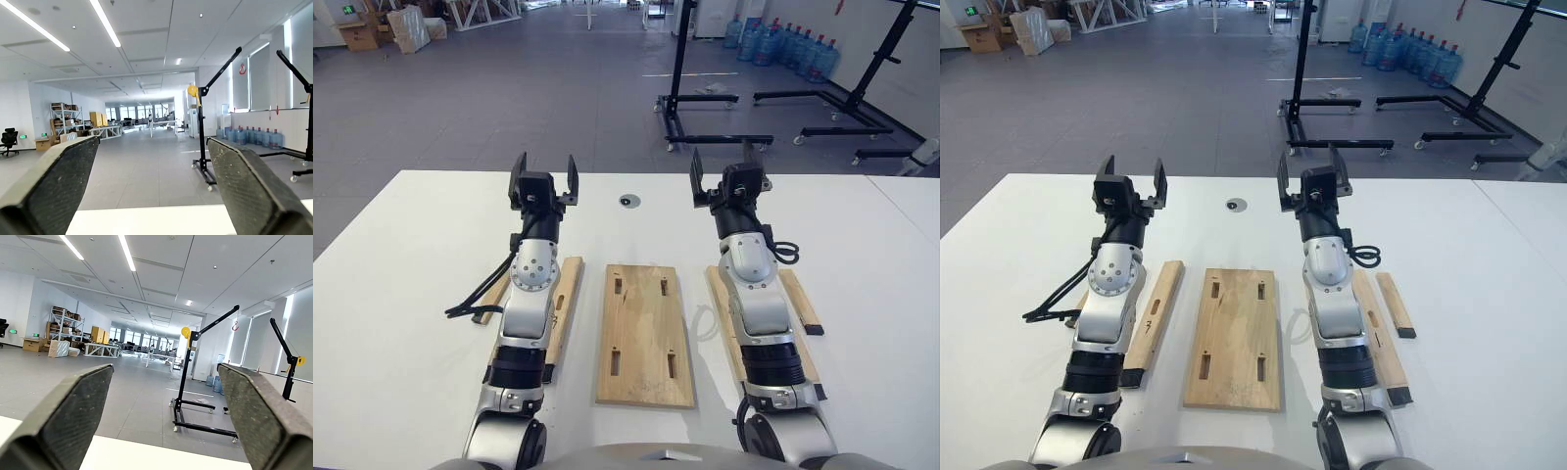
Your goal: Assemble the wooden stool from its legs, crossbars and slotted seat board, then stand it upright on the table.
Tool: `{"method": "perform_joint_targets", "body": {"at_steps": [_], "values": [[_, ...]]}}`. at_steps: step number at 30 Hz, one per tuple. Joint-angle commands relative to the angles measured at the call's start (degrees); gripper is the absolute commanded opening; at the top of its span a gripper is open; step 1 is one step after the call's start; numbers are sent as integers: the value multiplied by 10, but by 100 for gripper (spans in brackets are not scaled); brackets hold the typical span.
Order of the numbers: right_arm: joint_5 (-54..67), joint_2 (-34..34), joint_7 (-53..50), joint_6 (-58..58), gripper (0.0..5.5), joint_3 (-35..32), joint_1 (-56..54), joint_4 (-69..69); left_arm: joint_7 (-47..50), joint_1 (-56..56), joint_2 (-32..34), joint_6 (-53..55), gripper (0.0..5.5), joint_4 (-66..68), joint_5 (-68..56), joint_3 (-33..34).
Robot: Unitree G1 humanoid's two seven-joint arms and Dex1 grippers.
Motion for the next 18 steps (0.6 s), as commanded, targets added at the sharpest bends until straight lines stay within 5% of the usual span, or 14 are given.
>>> {"method": "perform_joint_targets", "body": {"at_steps": [1,18], "values": [[-1,-4,0,-4,394,-5,-5,-1,-5,5,-3,4,403,-3,-7,-4],[27,11,2,-11,394,-20,1,28,-18,-7,-13,-18,403,17,-18,-16]]}}
